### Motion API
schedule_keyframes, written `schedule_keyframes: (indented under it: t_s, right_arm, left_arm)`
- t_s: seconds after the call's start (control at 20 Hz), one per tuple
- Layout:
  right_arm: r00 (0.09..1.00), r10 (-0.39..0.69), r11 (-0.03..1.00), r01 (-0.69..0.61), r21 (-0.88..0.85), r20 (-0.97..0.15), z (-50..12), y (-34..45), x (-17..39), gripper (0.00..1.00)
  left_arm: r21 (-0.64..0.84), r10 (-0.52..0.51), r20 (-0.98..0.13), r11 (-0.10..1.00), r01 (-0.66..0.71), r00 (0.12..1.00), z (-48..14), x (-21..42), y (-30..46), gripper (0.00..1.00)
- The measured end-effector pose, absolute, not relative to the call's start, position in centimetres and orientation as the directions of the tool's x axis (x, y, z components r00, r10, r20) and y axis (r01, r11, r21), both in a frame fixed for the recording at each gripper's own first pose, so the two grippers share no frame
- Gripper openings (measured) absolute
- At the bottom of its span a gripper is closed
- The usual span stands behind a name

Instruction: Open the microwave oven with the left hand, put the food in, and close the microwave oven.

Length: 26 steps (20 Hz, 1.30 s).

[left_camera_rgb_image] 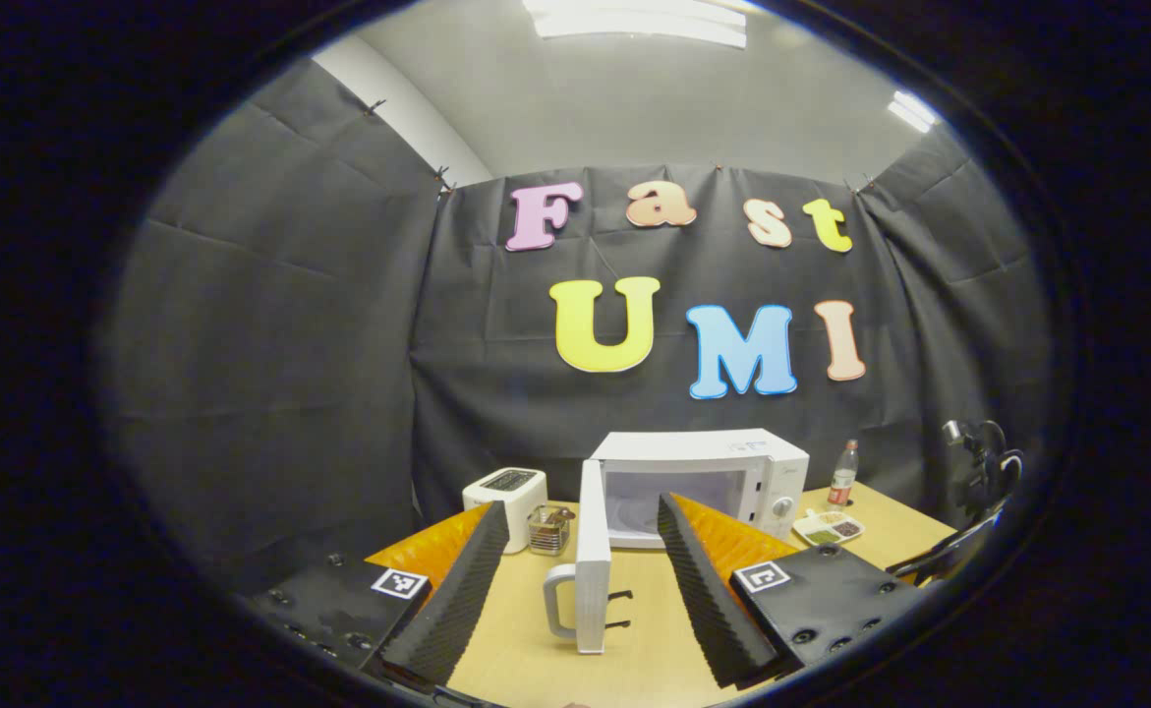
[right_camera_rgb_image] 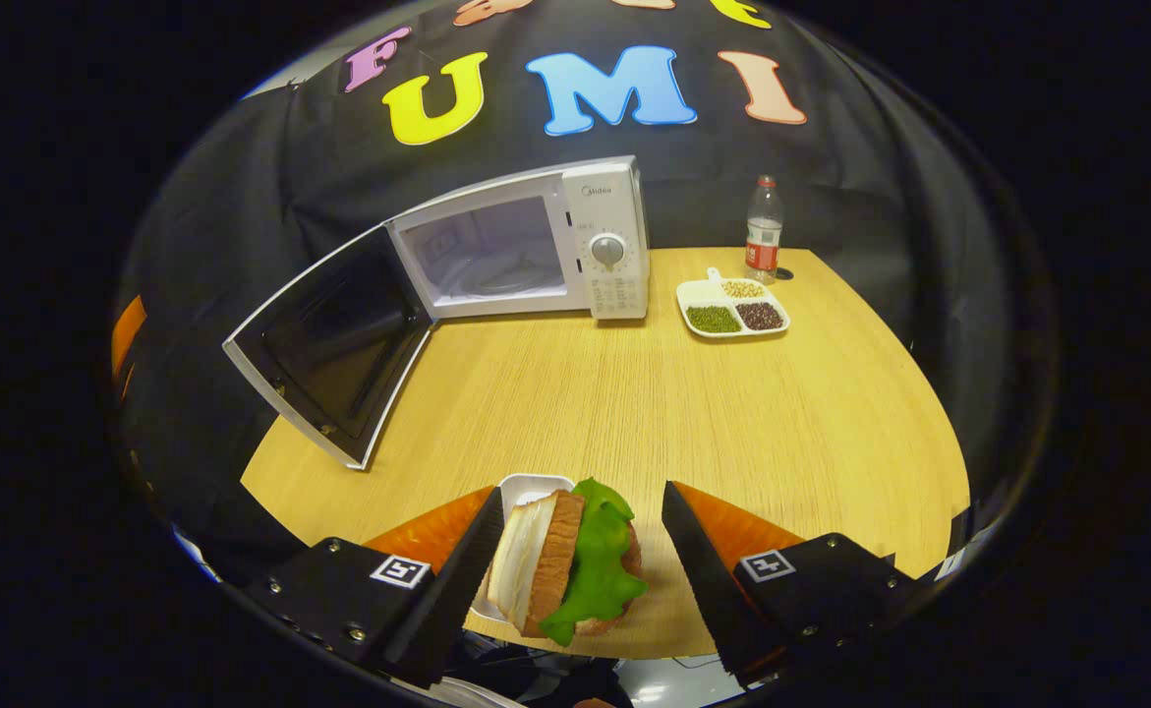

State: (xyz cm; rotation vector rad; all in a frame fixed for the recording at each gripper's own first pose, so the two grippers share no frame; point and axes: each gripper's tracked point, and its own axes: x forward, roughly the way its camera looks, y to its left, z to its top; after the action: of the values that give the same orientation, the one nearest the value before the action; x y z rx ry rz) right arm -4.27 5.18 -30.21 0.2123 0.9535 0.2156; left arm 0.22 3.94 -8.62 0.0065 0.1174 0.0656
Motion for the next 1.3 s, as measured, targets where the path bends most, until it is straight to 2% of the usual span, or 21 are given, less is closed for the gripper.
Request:
schedule_keyframes:
  t_s: [0.1,0.25,0.35,0.4,0.45,0.5,0.55,0.6,0.65,0.8,0.95,1.0,1.3]
  right_arm:
    - [0.51,0.306,0.948,-0.088,0.305,-0.804,-31.9,5.5,-5.0,0.99]
    - [0.446,0.362,0.925,-0.063,0.374,-0.819,-33.0,5.9,-6.6,0.99]
    - [0.416,0.407,0.901,-0.038,0.432,-0.813,-33.5,6.2,-7.0,0.94]
    - [0.402,0.43,0.887,-0.023,0.46,-0.809,-33.8,6.5,-6.9,0.84]
    - [0.395,0.447,0.876,-0.008,0.483,-0.803,-33.9,6.4,-6.8,0.78]
    - [0.397,0.465,0.861,0.006,0.509,-0.791,-33.9,6.6,-6.5,0.64]
    - [0.394,0.485,0.846,0.013,0.533,-0.78,-33.6,6.9,-6.7,0.63]
    - [0.391,0.494,0.838,0.022,0.545,-0.776,-33.4,7.0,-6.5,0.5]
    - [0.382,0.508,0.832,0.017,0.555,-0.772,-33.4,7.2,-6.5,0.43]
    - [0.405,0.521,0.82,0.009,0.573,-0.752,-31.7,7.3,-5.6,0.43]
    - [0.441,0.528,0.803,0.018,0.595,-0.726,-29.7,7.6,-4.1,0.43]
    - [0.454,0.536,0.792,0.021,0.61,-0.712,-28.8,8.0,-3.3,0.43]
    - [0.581,0.485,0.784,0.043,0.62,-0.654,-25.6,11.4,2.9,0.43]
  left_arm:
    - [0.033,0.076,-0.118,0.997,-0.073,0.99,-8.7,-0.2,3.5,0.97]
    - [0.053,0.098,-0.135,0.994,-0.091,0.986,-9.3,-0.8,3.0,1.0]
    - [0.054,0.114,-0.142,0.993,-0.108,0.983,-9.4,-1.2,2.8,0.97]
    - [0.056,0.123,-0.145,0.992,-0.116,0.982,-9.4,-1.3,2.7,1.0]
    - [0.063,0.133,-0.143,0.99,-0.125,0.981,-9.3,-1.3,2.6,0.97]
    - [0.072,0.141,-0.139,0.989,-0.132,0.98,-9.2,-1.3,2.6,0.94]
    - [0.081,0.15,-0.135,0.987,-0.14,0.979,-9.1,-1.4,2.6,0.94]
    - [0.088,0.158,-0.133,0.985,-0.147,0.978,-9.1,-1.5,2.7,1.0]
    - [0.089,0.164,-0.13,0.984,-0.154,0.978,-9.1,-1.5,2.9,1.0]
    - [0.07,0.175,-0.127,0.983,-0.167,0.976,-8.8,-0.9,3.6,1.0]
    - [0.044,0.172,-0.115,0.985,-0.168,0.978,-8.4,0.4,4.6,0.94]
    - [0.037,0.169,-0.102,0.985,-0.166,0.98,-8.0,1.1,4.9,1.0]
    - [0.016,0.105,-0.065,0.994,-0.104,0.992,-7.5,6.9,7.3,1.0]
